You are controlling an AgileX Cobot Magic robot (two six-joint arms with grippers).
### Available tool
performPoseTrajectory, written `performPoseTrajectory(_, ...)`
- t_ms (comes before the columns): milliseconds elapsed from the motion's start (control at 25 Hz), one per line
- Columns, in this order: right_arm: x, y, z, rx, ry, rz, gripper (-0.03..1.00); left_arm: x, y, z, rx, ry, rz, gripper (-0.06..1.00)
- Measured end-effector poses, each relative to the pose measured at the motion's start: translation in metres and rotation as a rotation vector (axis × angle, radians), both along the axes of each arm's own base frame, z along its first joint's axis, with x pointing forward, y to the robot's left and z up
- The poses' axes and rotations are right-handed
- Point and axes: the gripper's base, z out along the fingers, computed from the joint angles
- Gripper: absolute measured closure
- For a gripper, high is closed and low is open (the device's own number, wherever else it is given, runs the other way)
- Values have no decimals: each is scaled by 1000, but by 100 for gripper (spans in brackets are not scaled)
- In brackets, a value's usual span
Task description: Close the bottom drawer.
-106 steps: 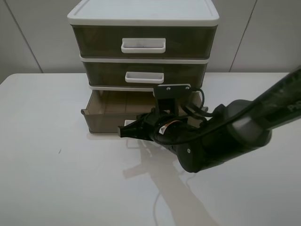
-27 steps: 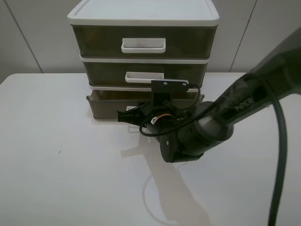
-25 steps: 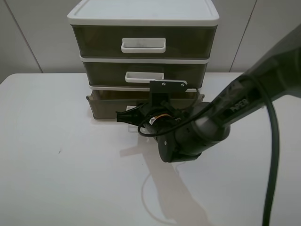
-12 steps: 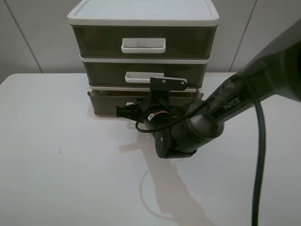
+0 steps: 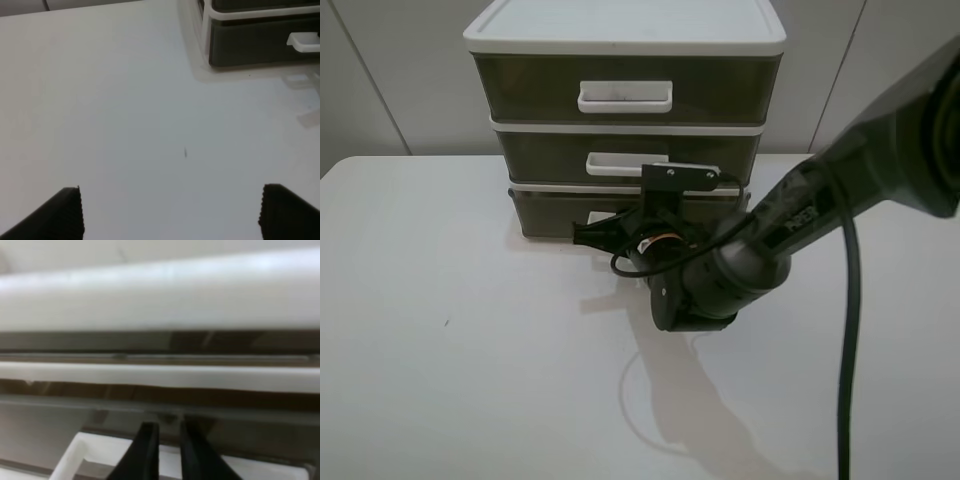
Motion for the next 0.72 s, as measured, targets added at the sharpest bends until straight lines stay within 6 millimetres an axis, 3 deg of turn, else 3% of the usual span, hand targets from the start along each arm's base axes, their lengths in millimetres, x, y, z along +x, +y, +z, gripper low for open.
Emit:
performPoseTrajectory(320,-10,-5,27,14,37,47,95,0,0,0,0,0,0,23)
performPoseTrajectory(560,-40,-17,48,-34,214,182,94,0,0,0,0,0,0,23)
performPoseTrajectory(640,-50,-24,52,-80,242,241,87,0,0,0,0,0,0,23)
performPoseTrajectory(720,-57,-40,56,-111,276,257,70,0,0,0,0,0,0,23)
